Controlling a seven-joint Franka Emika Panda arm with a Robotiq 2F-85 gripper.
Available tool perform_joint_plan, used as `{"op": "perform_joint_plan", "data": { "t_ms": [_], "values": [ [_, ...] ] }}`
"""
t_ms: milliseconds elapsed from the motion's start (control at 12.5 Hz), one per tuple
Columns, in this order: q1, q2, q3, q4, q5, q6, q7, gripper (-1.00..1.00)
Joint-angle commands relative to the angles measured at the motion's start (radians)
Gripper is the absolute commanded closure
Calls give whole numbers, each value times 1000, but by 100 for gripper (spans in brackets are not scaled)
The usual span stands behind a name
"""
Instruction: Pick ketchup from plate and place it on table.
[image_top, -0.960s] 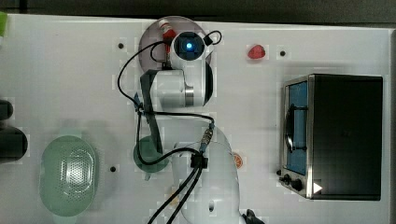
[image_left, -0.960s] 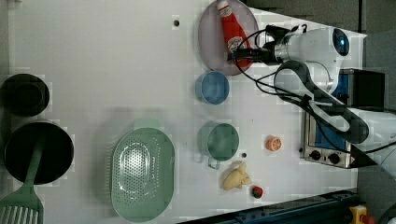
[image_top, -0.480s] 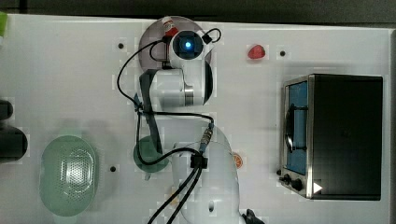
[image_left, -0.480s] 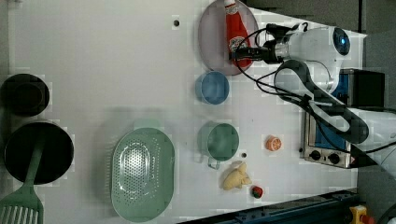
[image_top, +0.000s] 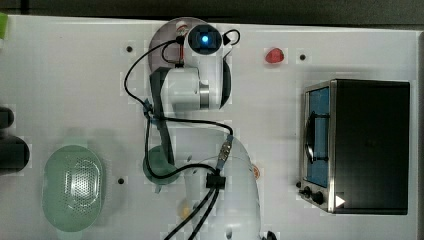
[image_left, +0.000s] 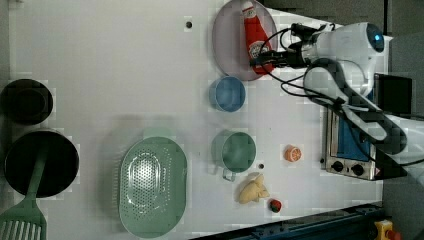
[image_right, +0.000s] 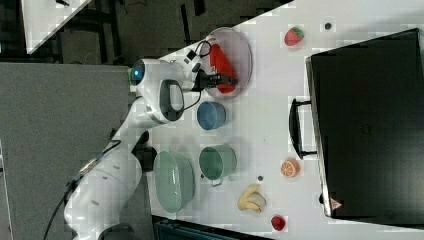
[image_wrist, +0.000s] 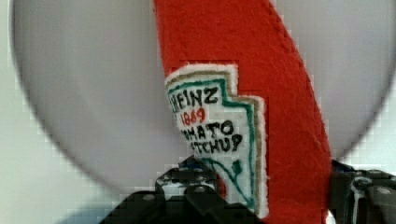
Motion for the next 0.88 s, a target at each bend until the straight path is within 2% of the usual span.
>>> {"op": "perform_joint_plan", "data": {
  "t_ms": [80, 400, 560, 880],
  "values": [
    [-20, -142, -4, 96, 6, -110, 13, -27],
    [-66, -266, -5, 96, 84, -288, 90, -27],
    [-89, -340, -9, 75, 86, -358, 106, -26],
    [-105, -505, -30, -86, 86, -437, 148, -26]
  ]
}}
